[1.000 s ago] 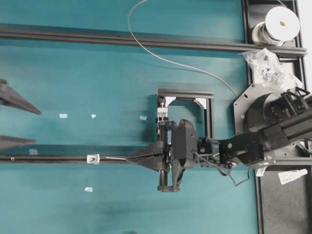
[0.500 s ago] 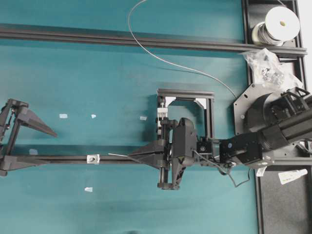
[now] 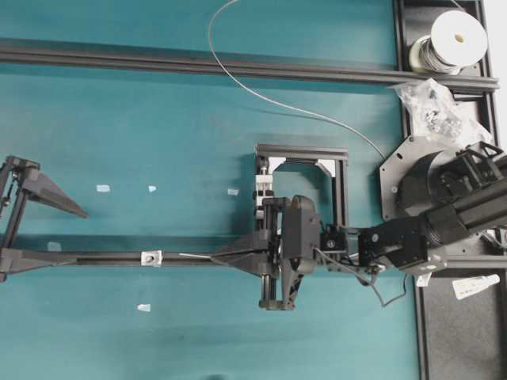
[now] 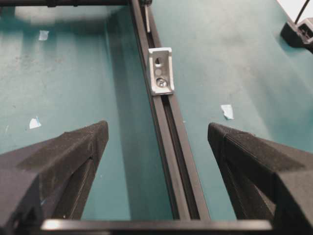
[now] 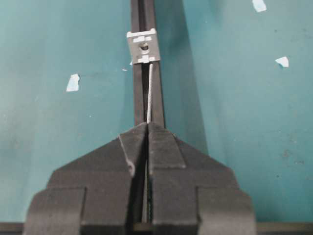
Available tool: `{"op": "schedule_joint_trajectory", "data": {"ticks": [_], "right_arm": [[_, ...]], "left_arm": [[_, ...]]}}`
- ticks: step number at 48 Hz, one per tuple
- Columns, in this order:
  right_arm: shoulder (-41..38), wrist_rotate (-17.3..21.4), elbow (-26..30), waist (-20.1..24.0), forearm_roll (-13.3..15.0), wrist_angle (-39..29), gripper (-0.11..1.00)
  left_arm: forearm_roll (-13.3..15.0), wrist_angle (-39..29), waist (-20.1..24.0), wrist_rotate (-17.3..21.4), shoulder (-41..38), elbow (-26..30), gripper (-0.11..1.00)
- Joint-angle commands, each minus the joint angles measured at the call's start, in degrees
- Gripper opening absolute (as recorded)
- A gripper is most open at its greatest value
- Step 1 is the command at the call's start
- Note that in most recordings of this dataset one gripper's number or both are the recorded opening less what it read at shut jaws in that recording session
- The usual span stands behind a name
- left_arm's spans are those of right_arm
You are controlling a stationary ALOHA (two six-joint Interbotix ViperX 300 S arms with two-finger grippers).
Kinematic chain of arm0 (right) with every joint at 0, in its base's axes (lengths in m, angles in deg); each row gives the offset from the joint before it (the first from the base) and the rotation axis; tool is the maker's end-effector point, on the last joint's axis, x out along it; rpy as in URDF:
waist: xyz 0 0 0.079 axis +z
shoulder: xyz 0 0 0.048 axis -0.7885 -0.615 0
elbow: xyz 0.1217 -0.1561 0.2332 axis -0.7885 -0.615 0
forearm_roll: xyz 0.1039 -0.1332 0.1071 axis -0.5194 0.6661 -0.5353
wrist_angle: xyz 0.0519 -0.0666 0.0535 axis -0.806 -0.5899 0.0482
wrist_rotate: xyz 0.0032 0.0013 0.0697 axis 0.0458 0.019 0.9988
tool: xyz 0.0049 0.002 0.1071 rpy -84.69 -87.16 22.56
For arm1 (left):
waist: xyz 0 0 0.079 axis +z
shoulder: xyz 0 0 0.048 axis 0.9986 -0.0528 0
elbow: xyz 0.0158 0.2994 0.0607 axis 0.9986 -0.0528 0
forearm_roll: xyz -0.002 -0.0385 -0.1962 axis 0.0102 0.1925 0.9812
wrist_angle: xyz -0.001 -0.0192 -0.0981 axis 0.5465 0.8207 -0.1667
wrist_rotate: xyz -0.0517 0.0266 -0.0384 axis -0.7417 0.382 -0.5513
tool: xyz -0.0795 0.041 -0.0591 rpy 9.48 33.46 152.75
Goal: Insert the wire through the hole in the metal fitting.
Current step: 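Align the wire tip with the bracket hole using the right gripper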
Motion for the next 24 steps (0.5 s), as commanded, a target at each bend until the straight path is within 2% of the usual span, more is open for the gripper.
{"op": "schedule_joint_trajectory", "data": {"ticks": [1, 13, 24], "right_arm": [[0.5, 0.0, 0.7, 0.3, -0.1, 0.4, -0.01], [0.5, -0.3, 0.7, 0.3, -0.1, 0.3, -0.01], [0.5, -0.3, 0.7, 0.3, -0.1, 0.1, -0.01]], "left_arm": [[0.1, 0.2, 0.0, -0.1, 1.0, 0.4, 0.67], [-0.1, 0.1, -0.2, -0.1, 0.7, 0.2, 0.67], [-0.1, -2.6, -0.6, -0.1, 0.6, 0.4, 0.67]]}}
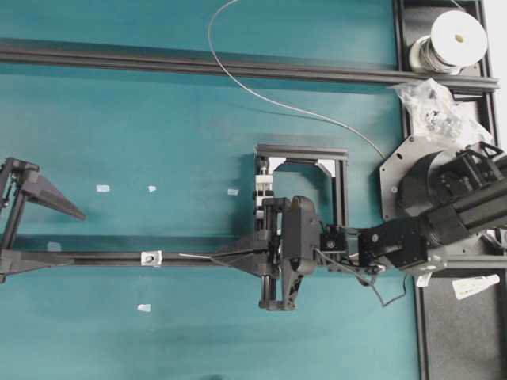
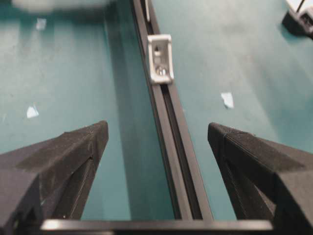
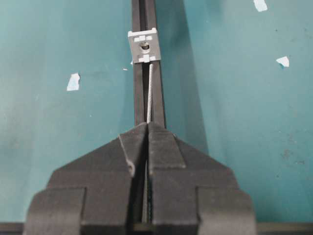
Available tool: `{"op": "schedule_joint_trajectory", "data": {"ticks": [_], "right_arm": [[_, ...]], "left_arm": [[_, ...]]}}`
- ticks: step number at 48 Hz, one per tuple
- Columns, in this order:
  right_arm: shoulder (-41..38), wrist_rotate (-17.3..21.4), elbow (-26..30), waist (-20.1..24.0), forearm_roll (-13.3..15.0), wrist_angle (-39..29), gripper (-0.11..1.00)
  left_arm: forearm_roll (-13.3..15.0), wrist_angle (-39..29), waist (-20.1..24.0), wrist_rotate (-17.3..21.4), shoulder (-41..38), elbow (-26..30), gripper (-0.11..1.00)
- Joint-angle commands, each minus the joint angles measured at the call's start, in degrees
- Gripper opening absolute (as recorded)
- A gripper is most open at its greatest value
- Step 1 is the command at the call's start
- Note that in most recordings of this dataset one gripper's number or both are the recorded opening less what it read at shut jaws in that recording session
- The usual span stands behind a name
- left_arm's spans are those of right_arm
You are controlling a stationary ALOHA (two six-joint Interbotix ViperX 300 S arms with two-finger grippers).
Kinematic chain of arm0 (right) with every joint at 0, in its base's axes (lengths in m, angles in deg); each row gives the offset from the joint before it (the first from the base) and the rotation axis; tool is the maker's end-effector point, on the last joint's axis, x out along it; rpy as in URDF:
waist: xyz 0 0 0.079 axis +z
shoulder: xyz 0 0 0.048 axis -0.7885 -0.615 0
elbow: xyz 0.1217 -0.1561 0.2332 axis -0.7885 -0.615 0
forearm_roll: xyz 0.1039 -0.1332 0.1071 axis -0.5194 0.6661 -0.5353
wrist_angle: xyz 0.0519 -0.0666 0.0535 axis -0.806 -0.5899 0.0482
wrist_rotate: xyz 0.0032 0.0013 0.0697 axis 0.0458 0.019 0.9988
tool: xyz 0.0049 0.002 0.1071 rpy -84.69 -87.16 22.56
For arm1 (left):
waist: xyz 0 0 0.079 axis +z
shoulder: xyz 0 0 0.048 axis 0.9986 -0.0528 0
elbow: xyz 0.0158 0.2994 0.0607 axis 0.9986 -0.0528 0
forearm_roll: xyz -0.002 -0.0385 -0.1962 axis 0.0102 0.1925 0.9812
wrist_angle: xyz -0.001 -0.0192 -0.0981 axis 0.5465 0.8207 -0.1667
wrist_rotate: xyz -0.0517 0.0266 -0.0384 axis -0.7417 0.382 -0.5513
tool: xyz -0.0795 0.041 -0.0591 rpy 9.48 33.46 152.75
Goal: Insert the wire through the hole in the metal fitting.
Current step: 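Align the wire tip with the bracket hole using the right gripper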
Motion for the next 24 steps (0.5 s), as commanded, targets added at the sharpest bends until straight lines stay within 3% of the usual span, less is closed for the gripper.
{"op": "schedule_joint_trajectory", "data": {"ticks": [1, 24], "right_arm": [[0.5, -0.1, 0.8, 0.3, -0.1, 0.2, -0.01], [0.2, 0.1, 1.8, 0.3, -0.1, -2.6, -0.01]], "left_arm": [[-0.1, -0.4, -0.4, -0.1, 0.6, 0.5, 0.67], [-0.1, -0.7, -0.7, -0.1, 0.5, 0.3, 0.67]]}}
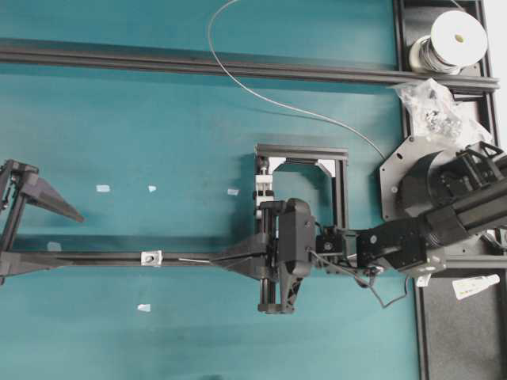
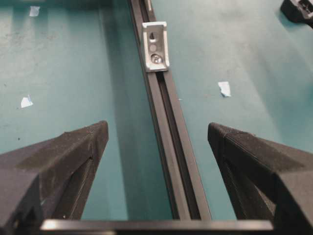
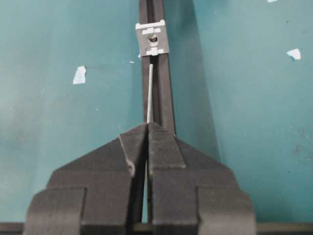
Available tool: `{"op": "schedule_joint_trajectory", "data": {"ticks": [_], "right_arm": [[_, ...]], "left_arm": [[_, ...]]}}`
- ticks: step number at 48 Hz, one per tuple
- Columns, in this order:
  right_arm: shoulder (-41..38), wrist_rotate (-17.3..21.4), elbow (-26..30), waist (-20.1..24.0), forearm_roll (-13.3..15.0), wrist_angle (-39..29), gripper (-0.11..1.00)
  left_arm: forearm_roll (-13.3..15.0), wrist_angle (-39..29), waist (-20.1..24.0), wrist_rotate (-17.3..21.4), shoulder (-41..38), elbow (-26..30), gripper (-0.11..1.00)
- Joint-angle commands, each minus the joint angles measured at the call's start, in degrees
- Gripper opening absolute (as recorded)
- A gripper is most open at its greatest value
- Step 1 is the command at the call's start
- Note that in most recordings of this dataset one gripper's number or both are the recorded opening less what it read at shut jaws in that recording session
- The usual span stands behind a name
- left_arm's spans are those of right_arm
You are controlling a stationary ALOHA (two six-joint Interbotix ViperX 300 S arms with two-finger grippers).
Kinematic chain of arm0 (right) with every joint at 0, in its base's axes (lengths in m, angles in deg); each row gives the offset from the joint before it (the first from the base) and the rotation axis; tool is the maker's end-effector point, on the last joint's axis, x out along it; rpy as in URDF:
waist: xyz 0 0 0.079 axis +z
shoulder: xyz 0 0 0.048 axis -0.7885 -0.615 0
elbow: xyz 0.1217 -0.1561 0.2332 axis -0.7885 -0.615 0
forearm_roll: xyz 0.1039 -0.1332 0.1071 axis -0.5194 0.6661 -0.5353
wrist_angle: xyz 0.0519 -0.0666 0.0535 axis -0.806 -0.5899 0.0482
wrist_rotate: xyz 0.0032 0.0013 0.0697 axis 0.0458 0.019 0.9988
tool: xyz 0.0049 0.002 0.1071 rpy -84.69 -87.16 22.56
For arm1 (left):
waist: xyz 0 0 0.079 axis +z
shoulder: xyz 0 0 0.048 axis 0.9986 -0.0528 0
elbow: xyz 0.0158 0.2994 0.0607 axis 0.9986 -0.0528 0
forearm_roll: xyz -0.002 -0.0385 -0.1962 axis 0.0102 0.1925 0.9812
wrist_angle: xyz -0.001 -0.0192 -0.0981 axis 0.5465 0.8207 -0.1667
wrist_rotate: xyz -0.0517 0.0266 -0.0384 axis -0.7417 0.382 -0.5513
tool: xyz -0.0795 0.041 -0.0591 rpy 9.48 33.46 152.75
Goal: Insert the wire through the hole in the metal fitting.
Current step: 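Align the wire tip with the bracket hole using the right gripper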
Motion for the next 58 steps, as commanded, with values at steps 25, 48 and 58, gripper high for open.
{"op": "schedule_joint_trajectory", "data": {"ticks": [25, 48, 58], "right_arm": [[-1.1, 0.0, 1.9, 0.2, -0.1, 0.6, -0.01], [-2.2, -0.4, 3.1, -1.1, -0.1, 1.0, -0.01], [-2.3, -0.5, 3.7, -1.2, 0.0, 1.2, -0.01]], "left_arm": [[-0.1, -0.8, -0.3, -0.1, 0.5, 0.5, 0.67], [-0.1, -1.2, -0.3, -0.2, 0.5, 0.8, 0.67], [-0.1, -1.2, -0.3, -0.1, 0.5, 0.8, 0.67]]}}
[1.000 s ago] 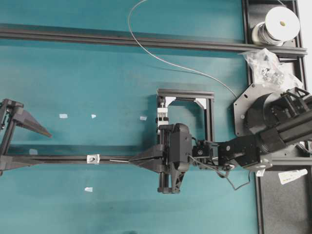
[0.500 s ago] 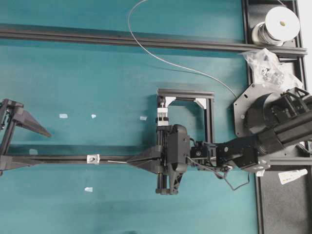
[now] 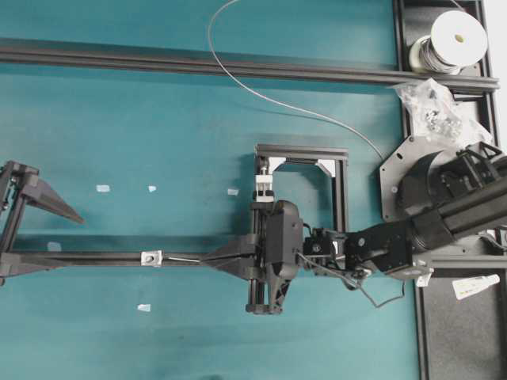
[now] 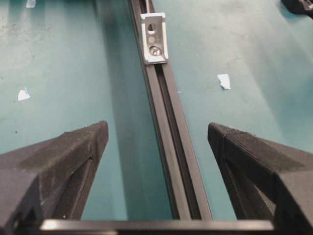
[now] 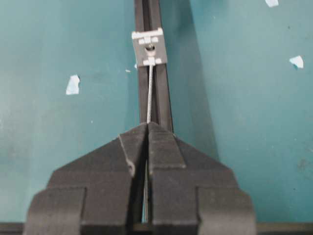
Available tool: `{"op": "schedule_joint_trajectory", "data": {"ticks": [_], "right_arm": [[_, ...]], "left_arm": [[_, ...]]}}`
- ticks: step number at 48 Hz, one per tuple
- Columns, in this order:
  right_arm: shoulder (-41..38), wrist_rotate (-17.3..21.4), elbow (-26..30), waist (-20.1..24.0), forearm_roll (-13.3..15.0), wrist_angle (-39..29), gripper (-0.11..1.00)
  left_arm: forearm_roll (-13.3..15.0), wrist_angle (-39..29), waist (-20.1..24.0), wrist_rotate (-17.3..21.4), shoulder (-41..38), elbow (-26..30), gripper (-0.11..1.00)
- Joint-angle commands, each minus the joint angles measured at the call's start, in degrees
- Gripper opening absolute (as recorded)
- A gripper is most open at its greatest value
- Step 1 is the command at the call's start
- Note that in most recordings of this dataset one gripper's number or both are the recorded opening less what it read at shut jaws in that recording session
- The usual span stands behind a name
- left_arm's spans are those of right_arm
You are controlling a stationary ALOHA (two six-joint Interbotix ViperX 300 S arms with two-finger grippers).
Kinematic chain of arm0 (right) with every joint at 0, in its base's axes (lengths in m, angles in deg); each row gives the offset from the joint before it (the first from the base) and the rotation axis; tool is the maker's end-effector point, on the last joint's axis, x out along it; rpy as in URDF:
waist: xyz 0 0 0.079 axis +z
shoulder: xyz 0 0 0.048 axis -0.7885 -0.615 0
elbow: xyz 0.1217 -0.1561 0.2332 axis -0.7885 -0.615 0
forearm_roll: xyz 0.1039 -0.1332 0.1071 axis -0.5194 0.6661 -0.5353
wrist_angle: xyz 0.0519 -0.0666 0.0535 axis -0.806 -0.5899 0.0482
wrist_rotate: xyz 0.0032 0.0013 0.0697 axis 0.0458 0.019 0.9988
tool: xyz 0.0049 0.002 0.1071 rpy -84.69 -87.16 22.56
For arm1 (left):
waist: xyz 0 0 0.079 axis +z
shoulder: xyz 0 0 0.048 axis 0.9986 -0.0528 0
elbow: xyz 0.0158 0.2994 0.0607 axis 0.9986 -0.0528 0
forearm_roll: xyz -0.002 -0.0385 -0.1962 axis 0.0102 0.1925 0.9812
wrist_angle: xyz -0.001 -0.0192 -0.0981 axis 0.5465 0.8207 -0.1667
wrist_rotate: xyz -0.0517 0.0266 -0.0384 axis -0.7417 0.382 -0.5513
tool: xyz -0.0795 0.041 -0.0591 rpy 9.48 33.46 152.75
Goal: Insert the wire through the hole in the metal fitting.
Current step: 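Align the wire tip with the bracket hole using the right gripper, then push the wire tip through the bracket hole with the right gripper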
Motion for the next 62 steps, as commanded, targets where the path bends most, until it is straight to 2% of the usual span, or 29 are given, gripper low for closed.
{"op": "schedule_joint_trajectory", "data": {"ticks": [1, 62], "right_arm": [[0.6, -0.2, 1.1, -0.1, 0.0, 0.8, -0.01], [-2.9, -2.4, 5.3, -2.6, 0.2, 0.8, -0.01]], "left_arm": [[-0.1, 0.3, -0.2, 0.0, 0.5, 0.6, 0.67], [-0.1, -0.6, -0.3, 0.0, 0.5, 0.9, 0.67]]}}
